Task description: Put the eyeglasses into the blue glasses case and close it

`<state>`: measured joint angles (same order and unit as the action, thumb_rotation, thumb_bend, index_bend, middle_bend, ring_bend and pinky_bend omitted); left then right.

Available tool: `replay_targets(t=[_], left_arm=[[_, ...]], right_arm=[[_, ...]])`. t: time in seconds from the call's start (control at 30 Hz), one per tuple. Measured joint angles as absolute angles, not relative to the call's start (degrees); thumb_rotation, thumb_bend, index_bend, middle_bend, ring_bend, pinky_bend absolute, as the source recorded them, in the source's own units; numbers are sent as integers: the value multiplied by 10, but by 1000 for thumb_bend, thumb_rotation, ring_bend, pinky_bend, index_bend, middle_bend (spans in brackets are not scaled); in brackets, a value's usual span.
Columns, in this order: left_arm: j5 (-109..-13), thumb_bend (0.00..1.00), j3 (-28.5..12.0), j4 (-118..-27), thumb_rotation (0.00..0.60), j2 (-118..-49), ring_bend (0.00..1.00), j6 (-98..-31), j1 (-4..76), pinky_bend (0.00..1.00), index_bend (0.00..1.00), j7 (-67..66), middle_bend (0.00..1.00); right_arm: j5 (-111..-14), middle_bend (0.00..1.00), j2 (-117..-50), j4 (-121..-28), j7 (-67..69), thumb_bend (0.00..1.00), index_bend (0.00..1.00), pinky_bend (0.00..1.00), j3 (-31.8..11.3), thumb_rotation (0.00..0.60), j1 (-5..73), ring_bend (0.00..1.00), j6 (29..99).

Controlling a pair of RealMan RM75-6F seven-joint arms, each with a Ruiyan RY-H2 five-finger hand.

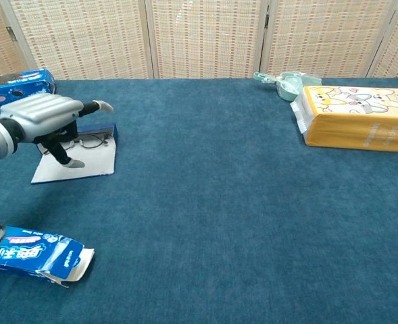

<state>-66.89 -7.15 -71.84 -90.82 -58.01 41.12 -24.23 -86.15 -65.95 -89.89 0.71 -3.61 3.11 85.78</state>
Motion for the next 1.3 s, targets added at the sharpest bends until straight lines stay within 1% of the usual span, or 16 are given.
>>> replay_targets(t=[0.47,1.3], left_arm=[[-668,224,-60,-671,600,-941,972,-566,401,1000,104,-243,1000],[-656,224,-77,-612,600,-968,972,-545,401,1000,106,-233,1000]], right_arm=[[-860,437,-659,-901,3,301,119,222,-37,600,32,321,855],[-861,437,-658,-906,-1,301,119,222,-36,600,31,321,858]])
